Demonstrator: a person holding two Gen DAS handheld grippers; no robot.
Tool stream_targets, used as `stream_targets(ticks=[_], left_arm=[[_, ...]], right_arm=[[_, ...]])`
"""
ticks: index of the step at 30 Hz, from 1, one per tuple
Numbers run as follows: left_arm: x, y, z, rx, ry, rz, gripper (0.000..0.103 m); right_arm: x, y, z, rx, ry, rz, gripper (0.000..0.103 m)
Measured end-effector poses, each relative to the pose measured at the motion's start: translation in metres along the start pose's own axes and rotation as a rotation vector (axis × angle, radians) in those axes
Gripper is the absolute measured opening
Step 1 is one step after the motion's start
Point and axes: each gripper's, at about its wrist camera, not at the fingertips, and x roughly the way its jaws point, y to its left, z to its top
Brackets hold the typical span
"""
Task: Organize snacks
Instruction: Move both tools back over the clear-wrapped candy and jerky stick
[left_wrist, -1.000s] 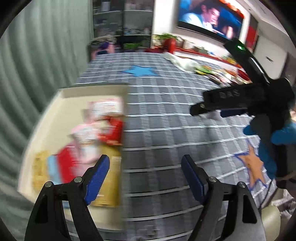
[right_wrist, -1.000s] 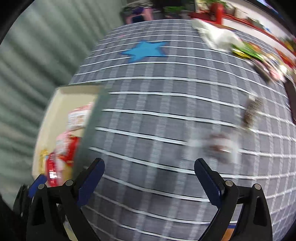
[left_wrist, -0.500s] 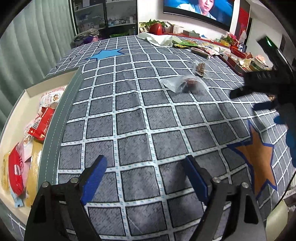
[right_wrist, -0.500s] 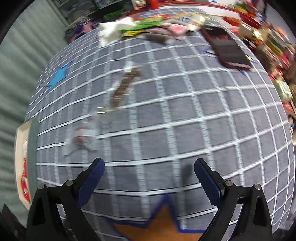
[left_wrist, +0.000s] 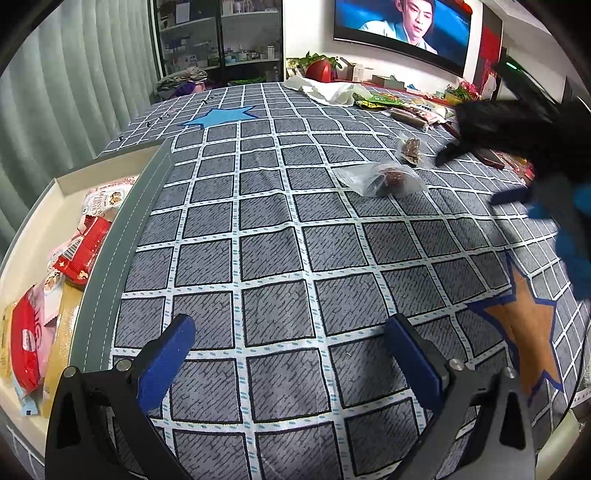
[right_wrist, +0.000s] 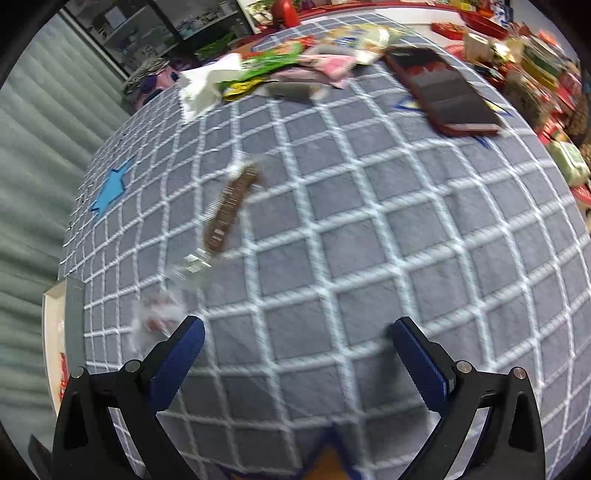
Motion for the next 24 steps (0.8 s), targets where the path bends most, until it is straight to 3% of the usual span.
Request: stream_targets(ticks=[5,8,10,17,24], left_arm=[[0.000,-0.001,-0.001,0.002,-0.002,-0.001,0.102],[0.000,-0.001,0.000,0.002,-0.002,0.000,0.102],[0.000,-0.001,0.000,0.001,-0.002,0.000,0.102],[0.000,-0.001,0.000,0.001,-0.003,0.000,0.102],[0.000,0.000,0.000,0.001,-0.003,0.000,0.102]], right_arm=[[0.024,0.032,0.033,0.011,-0.026,-0.048,0.102],[0.038,0.049,0.045,-0.022,-0.032,-0.124,0.102],[0.051,0.064,0.050,-0.089,-0.027,-0.233,0.103],[0.058,0.072,0.055,-0.172,-0.052,-0.215,0.103],[0.036,0.034,0.029,-0.162,-0.079,-0.228,0.101]])
